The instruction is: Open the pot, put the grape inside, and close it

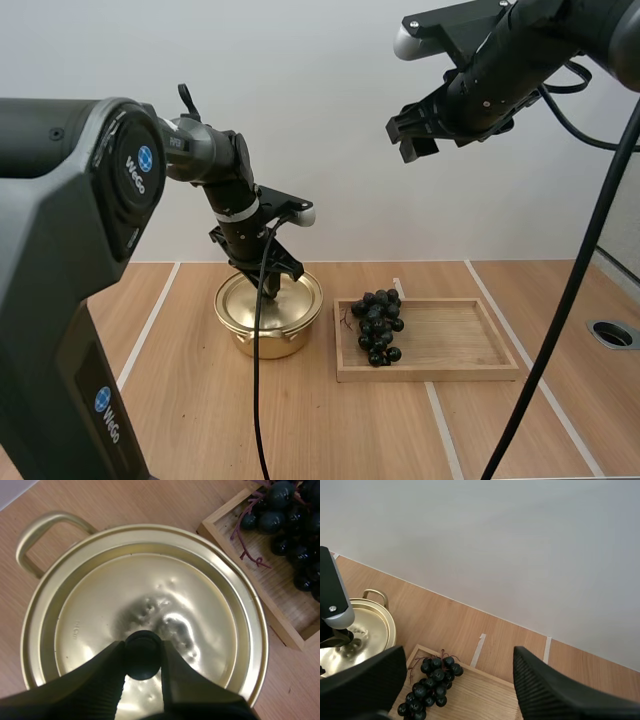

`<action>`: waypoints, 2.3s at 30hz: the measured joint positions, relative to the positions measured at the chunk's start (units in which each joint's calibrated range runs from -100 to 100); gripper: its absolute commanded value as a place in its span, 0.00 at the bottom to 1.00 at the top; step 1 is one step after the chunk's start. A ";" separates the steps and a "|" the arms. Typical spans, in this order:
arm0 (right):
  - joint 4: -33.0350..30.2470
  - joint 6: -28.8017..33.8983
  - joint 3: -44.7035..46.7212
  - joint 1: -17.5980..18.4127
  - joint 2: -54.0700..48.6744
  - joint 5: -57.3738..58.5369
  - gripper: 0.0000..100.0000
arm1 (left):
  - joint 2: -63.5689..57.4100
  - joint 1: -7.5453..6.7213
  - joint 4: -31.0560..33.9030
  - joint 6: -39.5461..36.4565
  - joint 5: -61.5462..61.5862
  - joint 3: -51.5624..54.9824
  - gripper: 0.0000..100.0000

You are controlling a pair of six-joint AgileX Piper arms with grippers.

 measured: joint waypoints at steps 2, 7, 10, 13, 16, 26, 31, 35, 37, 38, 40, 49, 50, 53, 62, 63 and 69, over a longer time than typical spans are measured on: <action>0.00 0.00 0.00 0.00 0.00 0.00 1.00 | -0.43 0.00 0.00 0.00 0.00 0.00 0.00; 0.00 0.72 0.00 0.00 0.00 0.00 1.00 | -4.30 0.00 0.00 0.00 1.64 -1.61 0.00; 0.03 1.09 0.00 0.00 0.46 0.00 1.00 | -8.51 0.00 0.00 0.00 2.80 -3.82 0.00; 0.03 1.43 0.00 0.00 1.85 0.93 1.00 | -13.24 0.00 0.00 0.00 3.67 -6.57 0.00; 0.13 1.85 0.00 0.00 3.75 2.78 1.00 | -17.86 0.00 0.00 0.00 3.79 -9.59 0.00; 2.36 2.61 0.00 0.00 8.53 6.75 1.00 | -30.11 0.00 0.00 -0.30 4.35 -16.73 0.00; 3.52 2.61 0.00 0.00 10.85 7.82 1.00 | -34.94 0.00 0.00 -0.30 4.02 -18.69 0.00; 3.52 2.61 0.00 0.00 13.17 8.21 1.00 | -38.29 0.00 0.00 -0.30 2.42 -19.03 0.00; 3.52 2.61 0.00 0.00 14.21 8.21 1.00 | -39.55 0.00 0.00 -0.39 1.80 -19.03 0.00; 3.52 2.61 0.00 0.00 15.01 8.21 1.00 | -40.30 0.00 0.00 -0.34 1.49 -19.03 0.00; 3.83 2.61 0.00 0.00 16.45 8.21 1.00 | -41.23 0.00 0.00 -0.34 0.56 -19.03 0.00; 6.31 2.41 0.00 0.67 22.93 8.21 1.00 | -42.58 0.00 0.00 -0.89 -0.08 -19.29 0.00; 6.35 2.41 0.00 1.00 23.54 8.21 1.00 | -42.58 0.00 0.00 -0.89 -0.08 -19.29 0.00; 6.44 2.41 0.00 2.17 25.30 8.21 1.00 | -42.58 0.00 0.00 -0.98 -0.37 -19.29 0.00; 5.13 2.98 0.00 3.21 28.59 8.04 1.00 | -42.58 0.00 0.00 -0.98 -0.80 -19.29 0.00; 5.00 2.98 0.00 3.21 29.15 8.04 1.00 | -42.58 0.00 0.00 -0.98 -0.80 -19.29 0.00; 4.65 3.17 0.00 3.21 32.30 8.04 1.00 | -42.58 0.00 0.00 -0.98 -1.19 -19.29 0.00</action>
